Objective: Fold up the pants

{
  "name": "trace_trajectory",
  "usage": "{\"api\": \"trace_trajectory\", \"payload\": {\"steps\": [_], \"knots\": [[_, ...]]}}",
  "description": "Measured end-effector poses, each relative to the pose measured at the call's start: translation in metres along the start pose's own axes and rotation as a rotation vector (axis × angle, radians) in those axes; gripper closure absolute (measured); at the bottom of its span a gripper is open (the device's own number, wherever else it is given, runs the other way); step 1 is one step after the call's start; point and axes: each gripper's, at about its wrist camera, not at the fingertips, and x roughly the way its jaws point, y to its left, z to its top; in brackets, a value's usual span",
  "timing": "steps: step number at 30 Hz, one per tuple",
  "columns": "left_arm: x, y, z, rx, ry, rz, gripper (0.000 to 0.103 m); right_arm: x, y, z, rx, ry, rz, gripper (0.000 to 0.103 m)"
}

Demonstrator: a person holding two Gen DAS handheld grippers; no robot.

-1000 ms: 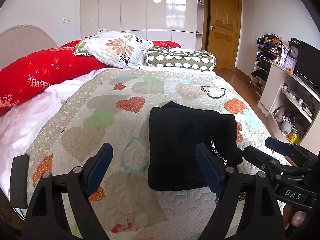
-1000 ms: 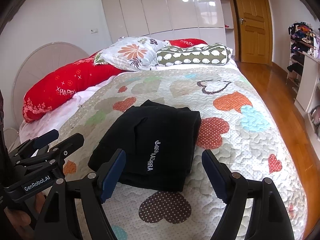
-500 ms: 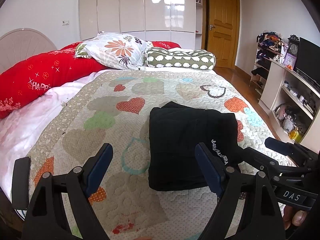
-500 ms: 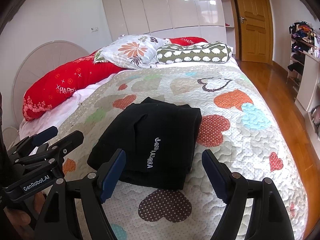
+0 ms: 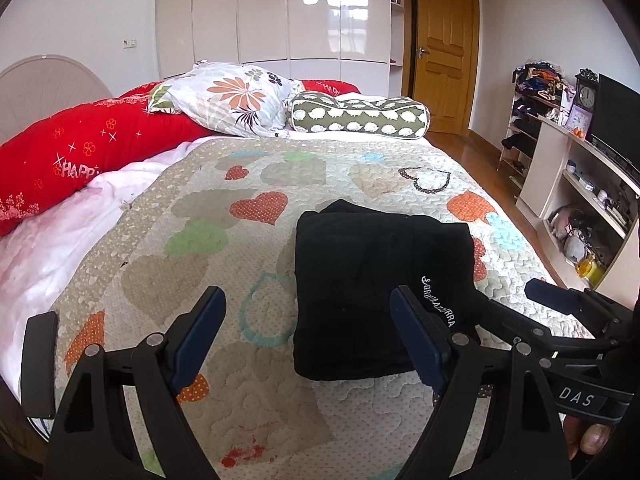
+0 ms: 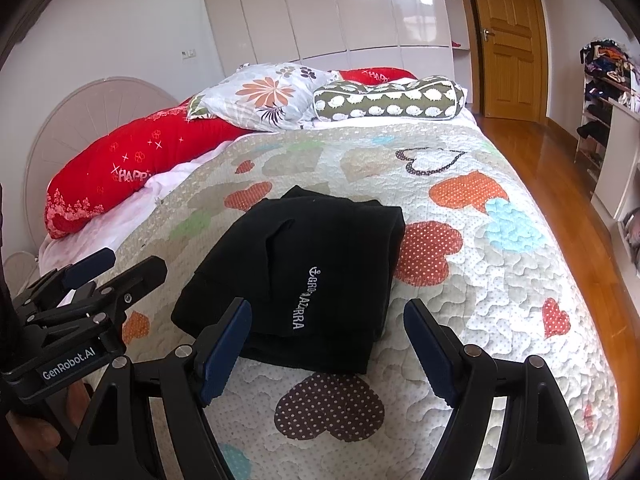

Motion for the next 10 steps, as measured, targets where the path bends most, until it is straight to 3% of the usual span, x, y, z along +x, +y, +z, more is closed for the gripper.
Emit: {"api": "trace_trajectory", "payload": {"steps": [10], "knots": [[-0.0004,0.0008,-0.0017,-0.007,-0.007,-0.015,0.018,-0.0014,-0.0005,-0.0001,-0.002,-0.003,-0.002,0.023]]}}
